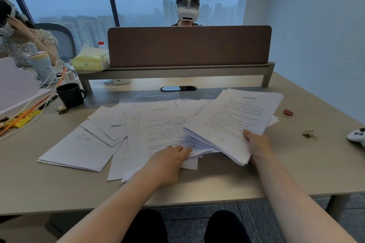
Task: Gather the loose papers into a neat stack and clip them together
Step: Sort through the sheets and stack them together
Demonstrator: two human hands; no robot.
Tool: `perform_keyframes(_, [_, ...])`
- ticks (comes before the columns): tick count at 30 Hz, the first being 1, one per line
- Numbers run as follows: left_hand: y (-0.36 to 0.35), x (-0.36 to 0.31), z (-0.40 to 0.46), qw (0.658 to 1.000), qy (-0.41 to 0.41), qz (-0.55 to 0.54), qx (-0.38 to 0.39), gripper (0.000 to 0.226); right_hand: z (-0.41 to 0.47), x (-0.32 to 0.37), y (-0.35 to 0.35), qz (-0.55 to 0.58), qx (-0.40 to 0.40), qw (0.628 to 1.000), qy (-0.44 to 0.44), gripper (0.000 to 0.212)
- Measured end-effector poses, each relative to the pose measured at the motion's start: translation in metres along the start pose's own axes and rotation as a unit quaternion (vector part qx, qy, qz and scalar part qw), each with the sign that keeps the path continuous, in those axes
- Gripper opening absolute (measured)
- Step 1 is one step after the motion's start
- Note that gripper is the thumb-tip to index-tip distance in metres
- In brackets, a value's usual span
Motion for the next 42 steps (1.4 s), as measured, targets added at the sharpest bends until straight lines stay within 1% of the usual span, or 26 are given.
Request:
perform_keyframes(4, [0.001, 0.009, 0.0, 0.995, 0.035, 0.041, -0.078, 0.028, -0.002, 0.002, 0.001, 0.009, -0.005, 1.0, -0.008, 0.036])
perform_keyframes(5, [0.001, 0.012, 0.0, 0.994, 0.043, 0.044, -0.094, 0.024, -0.002, 0.002, 0.001, 0.015, -0.005, 1.0, -0.01, 0.037])
perform_keyframes(7, [0.002, 0.019, -0.001, 0.99, 0.064, 0.027, -0.12, 0.023, -0.002, 0.002, 0.002, 0.028, -0.009, 0.999, -0.013, 0.037])
perform_keyframes(9, [0.008, 0.027, -0.002, 0.983, 0.09, -0.02, -0.162, 0.02, -0.002, 0.002, 0.003, 0.044, -0.01, 0.999, -0.019, 0.038])
perform_keyframes(11, [0.018, 0.035, -0.005, 0.968, 0.119, -0.058, -0.212, 0.013, -0.003, 0.002, 0.003, 0.055, -0.009, 0.998, -0.025, 0.038])
perform_keyframes(12, [0.023, 0.039, -0.007, 0.962, 0.134, -0.065, -0.23, 0.013, -0.003, 0.003, 0.003, 0.061, -0.008, 0.998, -0.026, 0.039])
perform_keyframes(13, [0.028, 0.042, -0.008, 0.958, 0.145, -0.066, -0.241, 0.019, -0.003, 0.003, 0.003, 0.065, -0.008, 0.998, -0.025, 0.039])
perform_keyframes(15, [0.032, 0.048, -0.009, 0.959, 0.154, -0.064, -0.23, 0.039, -0.004, 0.004, 0.003, 0.07, -0.009, 0.997, -0.026, 0.038])
perform_keyframes(16, [0.033, 0.051, -0.008, 0.96, 0.162, -0.067, -0.216, 0.044, -0.004, 0.003, 0.003, 0.072, -0.009, 0.997, -0.027, 0.038])
perform_keyframes(17, [0.033, 0.054, -0.008, 0.959, 0.17, -0.076, -0.212, 0.044, -0.004, 0.004, 0.003, 0.073, -0.005, 0.997, -0.028, 0.038])
perform_keyframes(18, [0.033, 0.056, -0.007, 0.956, 0.173, -0.09, -0.221, 0.037, -0.006, 0.005, 0.003, 0.071, -0.002, 0.997, -0.03, 0.038])
perform_keyframes(20, [0.036, 0.061, -0.006, 0.944, 0.184, -0.109, -0.253, 0.013, -0.009, 0.007, 0.002, 0.063, 0.007, 0.998, -0.032, 0.037])
perform_keyframes(21, [0.038, 0.064, -0.006, 0.935, 0.197, -0.119, -0.27, 0.007, -0.01, 0.008, 0.002, 0.058, 0.012, 0.998, -0.031, 0.037])
perform_keyframes(25, [0.052, 0.074, -0.008, 0.896, 0.246, -0.164, -0.33, 0.013, -0.01, 0.01, 0.002, 0.035, 0.032, 0.999, -0.026, 0.035])
perform_keyframes(29, [0.068, 0.079, -0.012, 0.865, 0.266, -0.199, -0.377, 0.021, -0.011, 0.009, 0.001, 0.01, 0.058, 0.998, -0.034, 0.027])
perform_keyframes(30, [0.071, 0.08, -0.011, 0.859, 0.264, -0.2, -0.391, 0.023, -0.012, 0.01, 0.0, 0.0, 0.069, 0.997, -0.034, 0.026])
perform_keyframes(32, [0.073, 0.081, -0.008, 0.859, 0.244, -0.187, -0.41, 0.024, -0.012, 0.008, -0.003, -0.021, 0.083, 0.996, -0.032, 0.027])
perform_keyframes(37, [0.071, 0.073, 0.006, 0.878, 0.171, -0.121, -0.43, 0.014, -0.015, 0.003, -0.014, -0.072, 0.117, 0.989, -0.053, 0.017])
perform_keyframes(39, [0.07, 0.059, 0.012, 0.889, 0.127, -0.099, -0.428, 0.01, -0.015, 0.0, -0.019, -0.094, 0.13, 0.985, -0.06, 0.021])
perform_keyframes(42, [0.059, 0.039, 0.022, 0.911, 0.076, -0.078, -0.398, 0.007, -0.017, -0.001, -0.026, -0.101, 0.145, 0.981, -0.079, 0.017])
Point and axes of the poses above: each hand's wrist, its own z-axis towards the middle knuckle, its own y-axis out of the back of the hand, x = y × z, the point moved 3 cm from there along z, towards the middle knuckle, and after that the axes turned 5 degrees about z, right-handed, at the moved point
